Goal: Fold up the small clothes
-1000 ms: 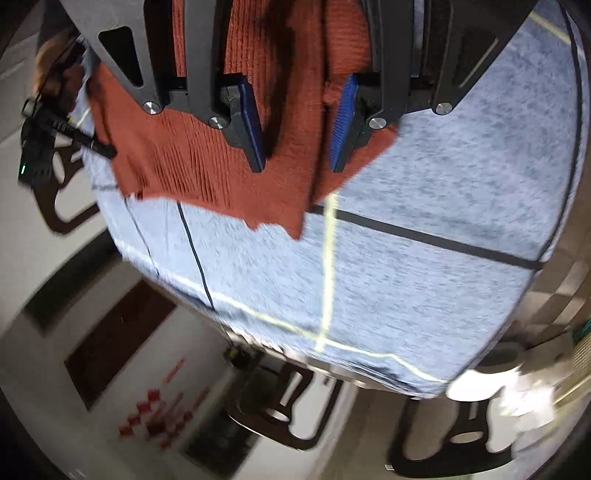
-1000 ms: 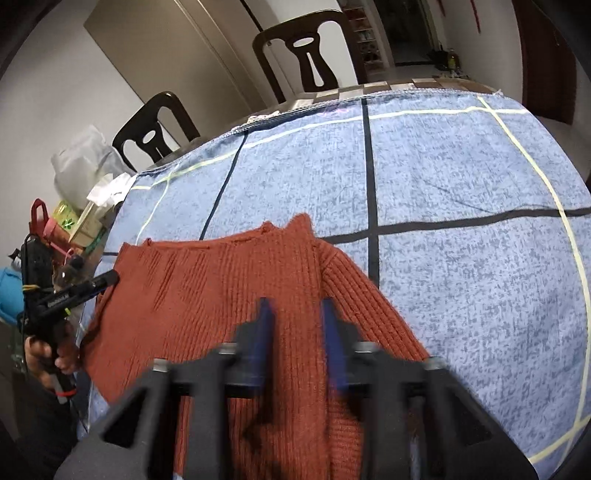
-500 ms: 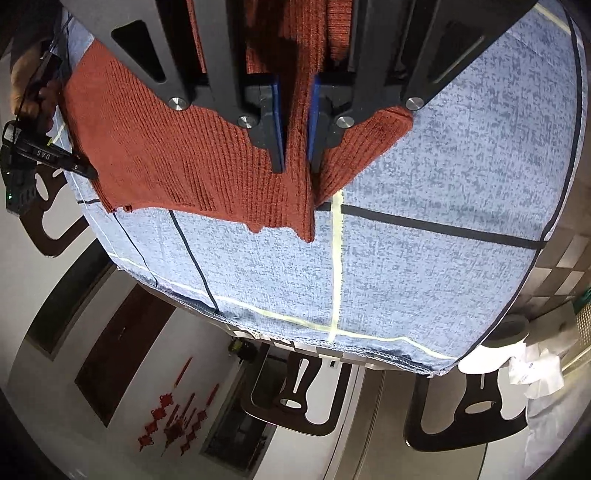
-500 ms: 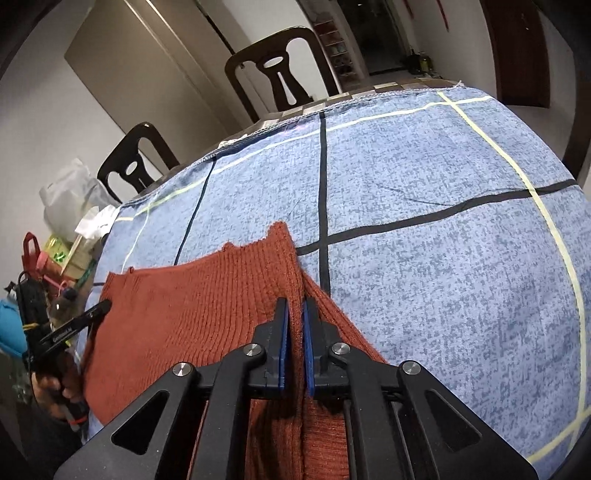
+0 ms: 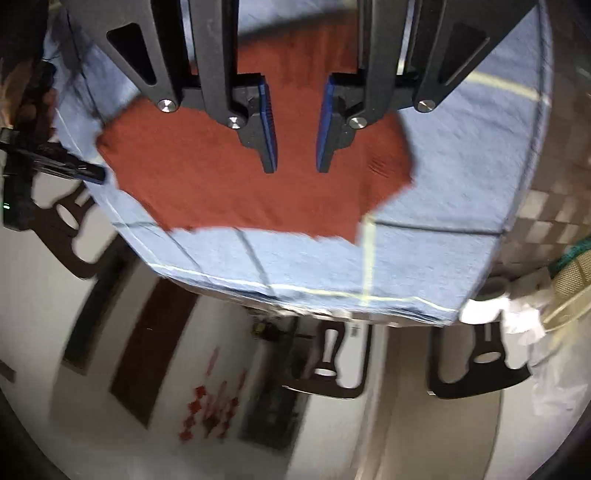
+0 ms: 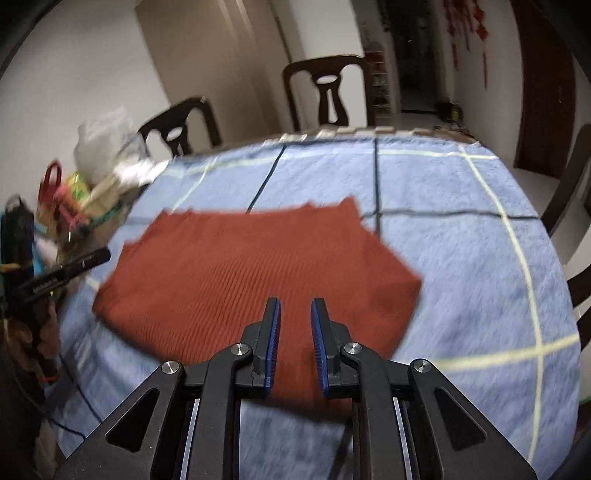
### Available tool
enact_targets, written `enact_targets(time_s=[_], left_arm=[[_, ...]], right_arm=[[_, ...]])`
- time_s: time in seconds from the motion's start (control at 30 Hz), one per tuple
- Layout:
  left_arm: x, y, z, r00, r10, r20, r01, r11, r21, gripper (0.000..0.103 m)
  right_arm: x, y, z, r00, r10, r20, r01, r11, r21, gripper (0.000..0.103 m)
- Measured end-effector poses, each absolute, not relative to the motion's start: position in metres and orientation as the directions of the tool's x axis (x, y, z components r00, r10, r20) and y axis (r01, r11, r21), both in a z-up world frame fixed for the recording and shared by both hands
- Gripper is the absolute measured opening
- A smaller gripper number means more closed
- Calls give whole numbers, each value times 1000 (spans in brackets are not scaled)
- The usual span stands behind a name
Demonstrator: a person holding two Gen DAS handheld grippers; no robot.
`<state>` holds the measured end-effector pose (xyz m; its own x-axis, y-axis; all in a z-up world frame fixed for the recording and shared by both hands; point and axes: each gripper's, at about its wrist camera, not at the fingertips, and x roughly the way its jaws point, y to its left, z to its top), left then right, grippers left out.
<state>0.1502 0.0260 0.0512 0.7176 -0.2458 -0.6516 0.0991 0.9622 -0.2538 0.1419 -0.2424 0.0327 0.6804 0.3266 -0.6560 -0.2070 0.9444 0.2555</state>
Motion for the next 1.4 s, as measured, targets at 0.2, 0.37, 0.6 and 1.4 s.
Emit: enact_targets(time_s=[0.2, 0.37, 0.6, 1.4], left_arm=[[148, -2, 15, 637, -272, -721, 130, 960, -247, 25], [147, 1, 21, 647, -273, -712, 124, 959, -255, 25], [141, 13, 15, 651, -239, -721, 87, 966, -242, 25], [175, 20, 18, 696, -115, -709, 18, 989, -144, 25]], right_arm=[[136, -250, 13, 669, 279, -689, -160, 959, 232, 17], [123, -250, 25, 706, 251, -663, -163, 968, 193, 17], [121, -262, 18, 697, 231, -679, -98, 969, 229, 15], [192, -256, 11, 701, 315, -640, -145, 941, 305, 14]])
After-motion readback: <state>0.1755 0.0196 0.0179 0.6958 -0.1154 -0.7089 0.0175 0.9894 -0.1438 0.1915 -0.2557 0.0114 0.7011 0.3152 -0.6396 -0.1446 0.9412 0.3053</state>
